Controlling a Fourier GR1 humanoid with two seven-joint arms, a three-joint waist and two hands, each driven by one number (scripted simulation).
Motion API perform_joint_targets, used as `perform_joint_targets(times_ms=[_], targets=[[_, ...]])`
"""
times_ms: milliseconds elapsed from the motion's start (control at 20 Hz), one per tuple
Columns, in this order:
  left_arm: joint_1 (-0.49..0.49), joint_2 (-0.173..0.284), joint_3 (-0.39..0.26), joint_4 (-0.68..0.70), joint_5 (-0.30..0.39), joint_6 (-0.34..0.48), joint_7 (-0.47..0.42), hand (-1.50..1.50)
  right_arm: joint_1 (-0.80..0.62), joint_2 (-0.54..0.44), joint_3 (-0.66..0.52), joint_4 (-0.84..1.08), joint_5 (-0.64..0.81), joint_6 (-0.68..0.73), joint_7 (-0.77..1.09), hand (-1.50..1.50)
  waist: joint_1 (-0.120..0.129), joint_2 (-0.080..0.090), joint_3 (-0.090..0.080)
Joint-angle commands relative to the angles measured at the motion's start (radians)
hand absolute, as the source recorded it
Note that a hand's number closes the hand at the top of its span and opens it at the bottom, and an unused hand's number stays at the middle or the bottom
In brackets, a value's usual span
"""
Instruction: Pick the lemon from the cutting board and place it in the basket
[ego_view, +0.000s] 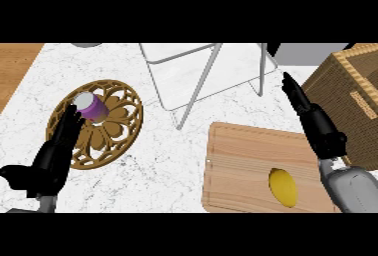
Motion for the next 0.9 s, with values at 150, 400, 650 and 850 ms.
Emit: perform_joint_targets(times_ms=[150, 400, 650, 850], targets=[[-0.051, 0.066, -0.003, 0.053, -0.066, 0.017, 0.098, 0.0, 0.066, 0.072, -0.076, 0.071, -0.331, 0.351, -0.282, 1.5, -0.02, 0.016, 0.011], [-0.049, 0.064, -0.04, 0.089, -0.068, -0.002, 0.16, 0.0, 0.08, 0.189, -0.017, -0.081, -0.449, 0.597, -0.582, 1.5, -0.048, 0.005, 0.017], [-0.17, 0.047, -0.066, 0.124, -0.118, 0.019, 0.293, 0.0, 0.344, 0.103, -0.108, -0.096, -0.247, 0.541, -0.845, -1.5, -0.043, 0.0, 0.001], [-0.154, 0.068, -0.03, 0.115, -0.087, 0.005, 0.284, 0.0, 0.36, -0.093, -0.234, -0.158, -0.069, 0.356, -0.693, -1.5, -0.059, -0.007, -0.002]])
